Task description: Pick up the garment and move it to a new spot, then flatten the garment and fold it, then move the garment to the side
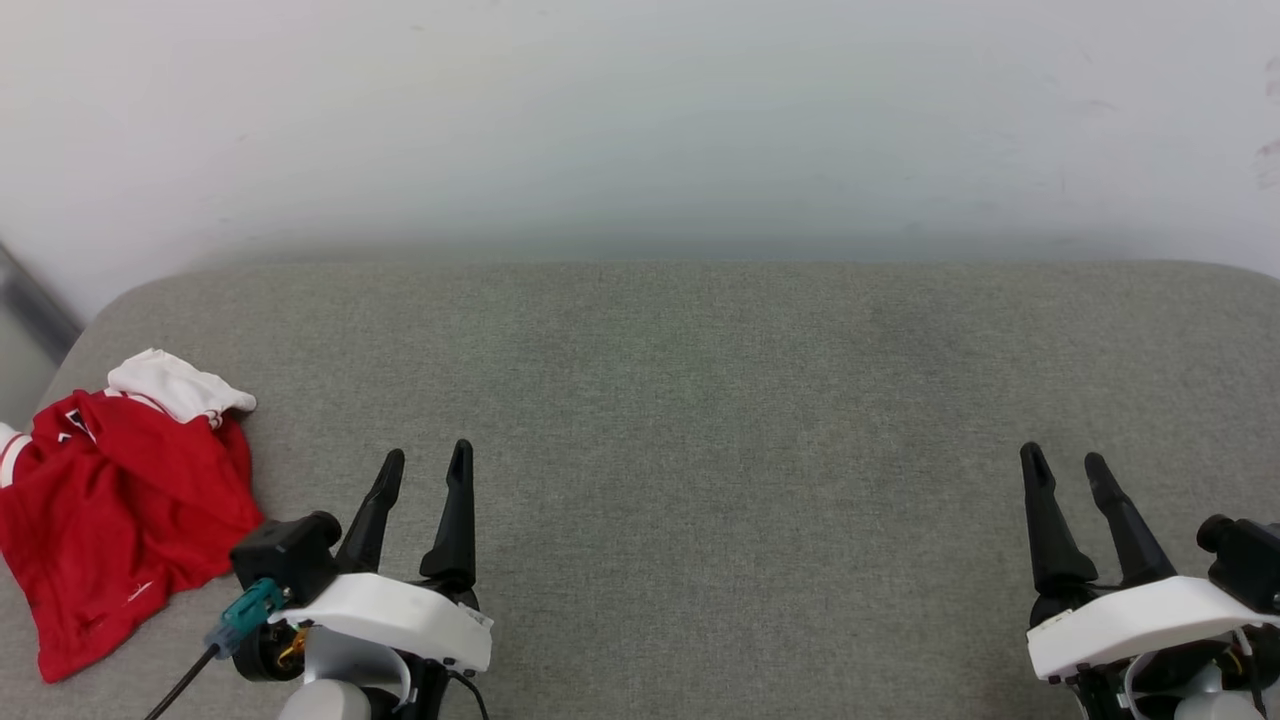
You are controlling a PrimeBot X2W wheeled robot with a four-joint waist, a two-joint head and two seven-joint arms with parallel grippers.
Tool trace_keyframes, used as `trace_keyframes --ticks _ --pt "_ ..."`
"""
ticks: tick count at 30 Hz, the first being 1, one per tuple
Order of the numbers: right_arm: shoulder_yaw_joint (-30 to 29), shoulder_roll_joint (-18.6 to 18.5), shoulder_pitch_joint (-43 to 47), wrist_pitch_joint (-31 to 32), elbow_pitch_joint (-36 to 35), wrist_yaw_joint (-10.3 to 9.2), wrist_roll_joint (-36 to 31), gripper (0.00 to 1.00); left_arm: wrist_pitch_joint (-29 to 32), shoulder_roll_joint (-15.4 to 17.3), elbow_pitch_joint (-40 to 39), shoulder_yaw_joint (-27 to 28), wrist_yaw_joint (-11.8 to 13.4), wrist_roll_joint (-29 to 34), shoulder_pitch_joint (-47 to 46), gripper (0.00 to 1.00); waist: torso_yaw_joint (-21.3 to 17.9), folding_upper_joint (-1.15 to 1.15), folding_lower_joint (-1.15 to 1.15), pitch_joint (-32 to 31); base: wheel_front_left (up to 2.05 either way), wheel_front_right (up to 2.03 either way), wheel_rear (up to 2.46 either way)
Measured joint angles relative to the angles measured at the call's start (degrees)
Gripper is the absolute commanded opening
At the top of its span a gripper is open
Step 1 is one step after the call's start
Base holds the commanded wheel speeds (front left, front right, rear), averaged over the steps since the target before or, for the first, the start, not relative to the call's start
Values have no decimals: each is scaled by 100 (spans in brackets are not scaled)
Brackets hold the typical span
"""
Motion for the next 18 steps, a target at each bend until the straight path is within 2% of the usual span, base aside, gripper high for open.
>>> trace_keyframes --ticks 18 --pt "-59 29 84 32 -162 1 -1056 100 -238 87 138 -258 185 985 -48 100 22 0 0 1 0 0 0"
